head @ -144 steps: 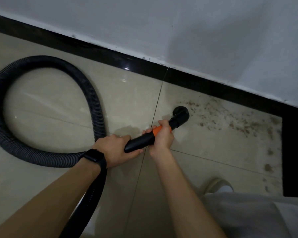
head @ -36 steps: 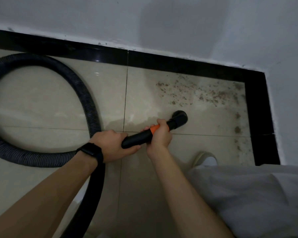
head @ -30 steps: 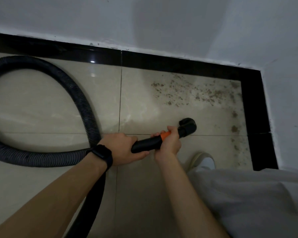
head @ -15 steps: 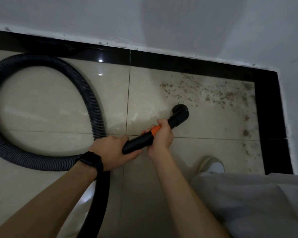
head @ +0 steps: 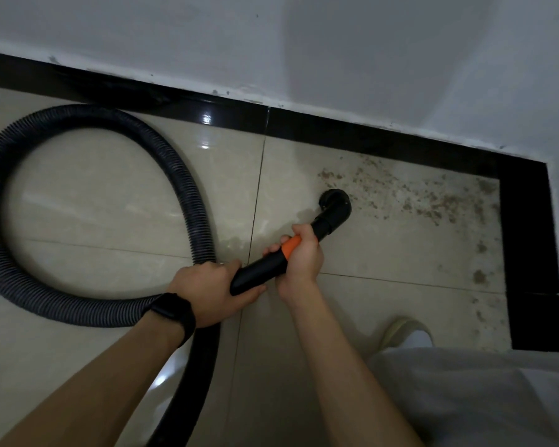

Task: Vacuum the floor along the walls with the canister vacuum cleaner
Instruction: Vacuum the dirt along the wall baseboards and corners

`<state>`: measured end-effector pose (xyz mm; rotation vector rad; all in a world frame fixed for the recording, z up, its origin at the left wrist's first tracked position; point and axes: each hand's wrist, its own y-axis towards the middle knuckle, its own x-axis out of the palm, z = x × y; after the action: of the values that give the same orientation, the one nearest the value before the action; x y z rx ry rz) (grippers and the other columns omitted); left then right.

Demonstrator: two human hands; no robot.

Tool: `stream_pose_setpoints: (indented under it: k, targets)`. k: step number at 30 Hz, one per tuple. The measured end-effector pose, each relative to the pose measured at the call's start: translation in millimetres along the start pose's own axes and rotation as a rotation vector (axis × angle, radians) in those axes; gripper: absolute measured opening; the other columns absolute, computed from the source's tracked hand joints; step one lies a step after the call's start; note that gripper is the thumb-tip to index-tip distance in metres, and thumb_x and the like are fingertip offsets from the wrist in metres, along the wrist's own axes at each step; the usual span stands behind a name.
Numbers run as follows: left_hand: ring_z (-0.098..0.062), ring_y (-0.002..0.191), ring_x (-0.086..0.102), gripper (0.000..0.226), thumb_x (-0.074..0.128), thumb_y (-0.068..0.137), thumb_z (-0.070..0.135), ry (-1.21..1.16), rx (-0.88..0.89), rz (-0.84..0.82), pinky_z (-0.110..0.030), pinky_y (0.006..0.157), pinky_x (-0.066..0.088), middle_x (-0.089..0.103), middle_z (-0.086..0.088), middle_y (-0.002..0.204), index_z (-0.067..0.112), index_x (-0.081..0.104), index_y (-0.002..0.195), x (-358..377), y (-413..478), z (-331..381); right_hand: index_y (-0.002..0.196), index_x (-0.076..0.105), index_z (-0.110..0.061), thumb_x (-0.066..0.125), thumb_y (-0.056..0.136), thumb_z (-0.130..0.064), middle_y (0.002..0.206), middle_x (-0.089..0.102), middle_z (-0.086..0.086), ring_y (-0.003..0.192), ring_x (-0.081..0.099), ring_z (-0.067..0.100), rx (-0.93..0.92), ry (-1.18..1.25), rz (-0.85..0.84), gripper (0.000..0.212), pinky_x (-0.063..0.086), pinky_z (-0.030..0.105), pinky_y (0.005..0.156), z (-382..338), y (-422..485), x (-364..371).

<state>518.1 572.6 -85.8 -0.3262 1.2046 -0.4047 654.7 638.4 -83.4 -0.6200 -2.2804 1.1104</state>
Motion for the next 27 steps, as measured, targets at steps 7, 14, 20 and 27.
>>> stream_pose_setpoints:
  k: [7,14,20,27]
  targets:
    - [-0.014,0.071,0.059,0.051,0.031,0.082,0.083,-0.009,-0.027,0.011,-0.029,0.065,0.046,0.056,0.011,0.076,0.033,0.041,0.086,-1,6,-2,0.096,0.053,-0.009,0.059,0.089,-0.006,0.059,0.049,0.004,0.043,0.046,0.019,-0.002,-0.017,-0.034,0.010,0.048,0.029,0.048,-2,7,7]
    - [-0.014,0.073,0.060,0.051,0.032,0.083,0.082,-0.015,-0.030,0.019,-0.028,0.063,0.045,0.051,0.012,0.072,0.033,0.044,0.090,-7,15,-2,0.098,0.053,-0.009,0.060,0.089,-0.007,0.061,0.050,0.005,0.045,0.047,0.020,-0.003,-0.036,-0.045,0.011,0.049,0.030,0.048,-8,13,15]
    - [-0.015,0.076,0.063,0.052,0.033,0.084,0.081,-0.006,-0.041,0.035,-0.029,0.068,0.050,0.062,0.010,0.082,0.032,0.046,0.095,-13,30,1,0.097,0.054,-0.009,0.062,0.088,-0.008,0.061,0.052,0.004,0.046,0.048,0.019,-0.006,-0.059,-0.065,0.012,0.050,0.031,0.049,-18,24,23]
    - [-0.014,0.077,0.062,0.054,0.031,0.083,0.082,-0.029,-0.065,0.028,-0.029,0.067,0.047,0.060,0.009,0.083,0.032,0.046,0.097,-18,46,4,0.100,0.054,-0.010,0.062,0.089,-0.009,0.062,0.053,0.004,0.046,0.049,0.019,-0.020,-0.078,-0.092,0.014,0.050,0.031,0.049,-29,37,32]
